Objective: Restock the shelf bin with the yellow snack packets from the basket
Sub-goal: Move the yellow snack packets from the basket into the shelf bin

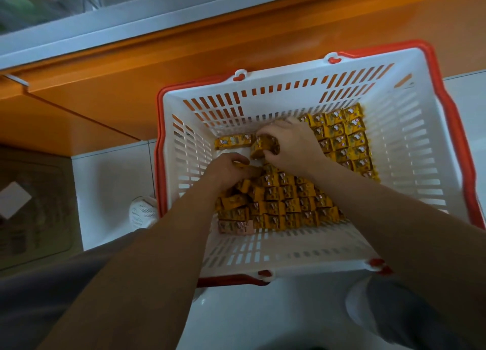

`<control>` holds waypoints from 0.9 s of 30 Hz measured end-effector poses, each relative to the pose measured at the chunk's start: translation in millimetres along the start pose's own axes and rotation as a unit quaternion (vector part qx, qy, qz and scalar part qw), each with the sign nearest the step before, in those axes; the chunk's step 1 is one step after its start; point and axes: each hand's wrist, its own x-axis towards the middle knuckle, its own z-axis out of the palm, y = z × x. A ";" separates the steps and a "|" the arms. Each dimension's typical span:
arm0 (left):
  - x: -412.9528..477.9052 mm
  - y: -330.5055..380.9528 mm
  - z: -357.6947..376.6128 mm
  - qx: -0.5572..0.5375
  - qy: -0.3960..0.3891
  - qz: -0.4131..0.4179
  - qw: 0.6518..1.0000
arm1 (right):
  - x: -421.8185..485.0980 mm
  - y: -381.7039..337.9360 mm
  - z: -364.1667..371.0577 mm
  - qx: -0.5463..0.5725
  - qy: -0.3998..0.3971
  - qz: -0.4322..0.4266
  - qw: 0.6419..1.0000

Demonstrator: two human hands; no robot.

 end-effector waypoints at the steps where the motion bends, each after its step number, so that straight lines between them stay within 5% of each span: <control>1: -0.3 -1.3 1.3 0.036 -0.002 0.009 0.999 | -0.7 -1.1 -0.1 -0.006 -0.012 -0.004 1.000; 4: -0.8 -0.2 1.8 0.082 -0.005 0.016 0.996 | -3.2 -2.5 1.0 -0.039 -0.077 -0.003 0.996; 10: -7.4 7.2 -8.2 0.048 -0.134 -0.029 0.989 | -5.3 -1.9 3.2 -0.064 -0.112 -0.009 0.992; 14: -13.9 0.4 -5.0 0.097 -0.062 0.024 0.993 | -1.5 -3.2 3.9 -0.059 -0.118 -0.001 0.991; 21: -19.9 -2.2 10.2 0.001 0.111 0.056 0.992 | 6.4 -6.1 4.2 -0.005 -0.067 0.043 0.997; 27: -16.9 -0.9 15.7 0.008 0.127 0.115 0.985 | 10.6 -9.8 11.9 -0.022 -0.084 0.032 0.996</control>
